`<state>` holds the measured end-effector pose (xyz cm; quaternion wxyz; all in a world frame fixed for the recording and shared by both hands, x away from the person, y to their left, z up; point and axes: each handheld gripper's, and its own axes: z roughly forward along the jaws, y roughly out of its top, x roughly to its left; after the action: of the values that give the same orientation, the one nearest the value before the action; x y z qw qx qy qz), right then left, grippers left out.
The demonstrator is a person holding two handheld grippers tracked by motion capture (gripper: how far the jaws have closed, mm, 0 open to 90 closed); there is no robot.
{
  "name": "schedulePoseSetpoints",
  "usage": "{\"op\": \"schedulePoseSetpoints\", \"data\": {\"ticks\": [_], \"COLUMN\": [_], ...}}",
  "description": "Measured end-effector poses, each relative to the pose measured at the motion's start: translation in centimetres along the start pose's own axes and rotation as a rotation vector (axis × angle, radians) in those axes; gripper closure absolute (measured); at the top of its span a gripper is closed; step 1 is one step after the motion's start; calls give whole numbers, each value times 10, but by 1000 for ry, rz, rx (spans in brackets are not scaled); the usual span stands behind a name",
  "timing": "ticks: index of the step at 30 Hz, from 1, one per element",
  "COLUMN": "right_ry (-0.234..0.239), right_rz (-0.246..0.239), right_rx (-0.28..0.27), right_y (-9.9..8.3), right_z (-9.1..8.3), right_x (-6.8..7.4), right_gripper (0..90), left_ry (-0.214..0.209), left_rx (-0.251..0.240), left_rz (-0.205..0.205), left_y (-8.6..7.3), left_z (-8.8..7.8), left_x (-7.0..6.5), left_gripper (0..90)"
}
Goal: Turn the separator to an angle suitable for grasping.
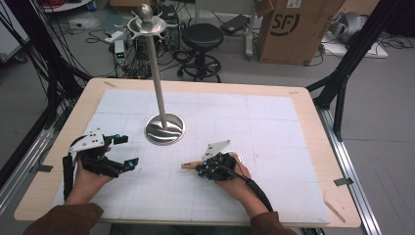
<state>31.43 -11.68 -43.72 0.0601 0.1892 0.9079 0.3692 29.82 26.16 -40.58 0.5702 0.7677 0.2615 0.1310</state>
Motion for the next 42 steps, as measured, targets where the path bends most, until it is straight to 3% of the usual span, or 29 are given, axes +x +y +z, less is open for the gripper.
{"op": "schedulePoseSetpoints", "data": {"ticks": [6, 19, 30, 35, 42], "right_ry": [-30, -87, -80, -63, -80], "right_rz": [2, 60, 87, 90, 81], "right_rx": [5, 10, -12, -61, -126], "right_y": [2, 3, 3, 4, 1], "right_z": [2, 0, -5, -17, -42], "right_x": [-3, -11, -12, -9, -11], "right_gripper": [869, 883, 860, 786, 643], "left_ry": [1, -1, -5, -6, -8], "left_rx": [0, 1, 0, 0, -6], "left_rz": [1, 0, 1, 2, -1], "left_y": [0, 0, 0, 0, 0], "left_z": [0, 0, 0, -1, -1], "left_x": [0, 0, 0, 0, -1], "left_gripper": [60, 60, 60, 60, 60]}}
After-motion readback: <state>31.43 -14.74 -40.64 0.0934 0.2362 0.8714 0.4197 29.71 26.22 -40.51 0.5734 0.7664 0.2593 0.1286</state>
